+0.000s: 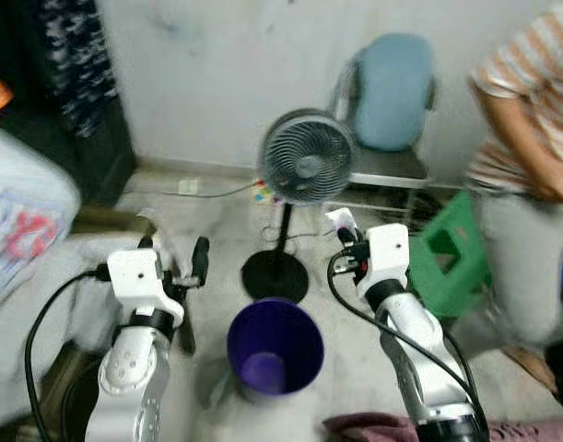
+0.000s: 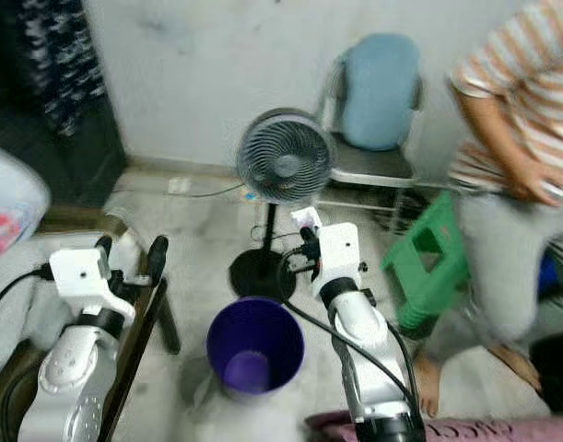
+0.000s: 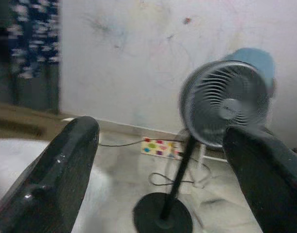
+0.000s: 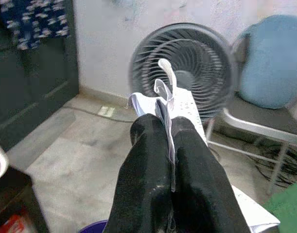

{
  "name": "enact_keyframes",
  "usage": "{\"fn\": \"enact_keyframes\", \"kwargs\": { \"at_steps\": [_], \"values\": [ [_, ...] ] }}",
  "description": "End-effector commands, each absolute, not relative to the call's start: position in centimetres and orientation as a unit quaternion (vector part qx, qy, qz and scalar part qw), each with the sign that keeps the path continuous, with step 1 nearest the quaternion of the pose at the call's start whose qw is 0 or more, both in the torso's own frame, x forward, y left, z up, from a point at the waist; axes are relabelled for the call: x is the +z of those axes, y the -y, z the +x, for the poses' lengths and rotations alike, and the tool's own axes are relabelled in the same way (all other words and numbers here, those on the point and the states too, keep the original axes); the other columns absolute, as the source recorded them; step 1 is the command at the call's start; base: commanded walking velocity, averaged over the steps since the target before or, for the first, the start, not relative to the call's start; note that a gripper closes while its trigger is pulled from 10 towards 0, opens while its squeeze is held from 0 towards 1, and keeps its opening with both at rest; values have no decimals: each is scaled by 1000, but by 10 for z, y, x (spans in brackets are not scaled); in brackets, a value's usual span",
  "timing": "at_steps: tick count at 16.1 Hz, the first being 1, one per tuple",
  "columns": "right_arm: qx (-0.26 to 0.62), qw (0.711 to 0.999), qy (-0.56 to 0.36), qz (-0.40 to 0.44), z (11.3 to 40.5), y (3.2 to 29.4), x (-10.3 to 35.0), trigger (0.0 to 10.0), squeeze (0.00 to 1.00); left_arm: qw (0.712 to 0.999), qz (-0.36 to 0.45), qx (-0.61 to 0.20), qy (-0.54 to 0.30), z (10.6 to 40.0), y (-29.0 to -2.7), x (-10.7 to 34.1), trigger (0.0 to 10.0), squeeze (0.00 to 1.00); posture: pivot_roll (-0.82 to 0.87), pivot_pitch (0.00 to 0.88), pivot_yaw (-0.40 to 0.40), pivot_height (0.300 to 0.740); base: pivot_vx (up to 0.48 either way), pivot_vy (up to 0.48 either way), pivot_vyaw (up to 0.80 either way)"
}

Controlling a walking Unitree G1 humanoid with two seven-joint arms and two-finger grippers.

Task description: Clean up the room

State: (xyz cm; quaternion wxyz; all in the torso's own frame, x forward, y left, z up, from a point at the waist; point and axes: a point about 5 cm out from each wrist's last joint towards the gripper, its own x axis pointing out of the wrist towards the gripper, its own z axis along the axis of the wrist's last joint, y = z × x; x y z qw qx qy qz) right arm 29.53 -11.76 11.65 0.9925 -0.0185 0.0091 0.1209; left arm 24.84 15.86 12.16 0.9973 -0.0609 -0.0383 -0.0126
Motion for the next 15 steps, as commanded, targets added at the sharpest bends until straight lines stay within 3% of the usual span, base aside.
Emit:
{"fn": "enact_keyframes", "kwargs": {
  "at_steps": [1, 6, 13, 15],
  "values": [
    [122, 992, 2, -24, 299, 116, 122, 10000, 0, 998, -58, -9, 34, 248, -161, 121, 10000, 0, -7, 35, -101, 740, 0, 0, 800],
    [119, 993, 3, -27, 303, 115, 121, 10000, 0, 995, -35, -87, 34, 234, -163, 119, 10000, 0, -4, 47, -99, 740, 0, 0, 800],
    [107, 994, -3, -28, 307, 112, 119, 10000, 0, 966, -71, -244, 47, 218, -139, 128, 10000, 0, -5, 54, -101, 740, 0, 0, 0],
    [111, 993, -18, -29, 308, 107, 114, 10000, 0, 962, -41, -265, 40, 215, -139, 124, 10000, 0, -4, 57, -103, 740, 0, 0, 0]
  ]
}}
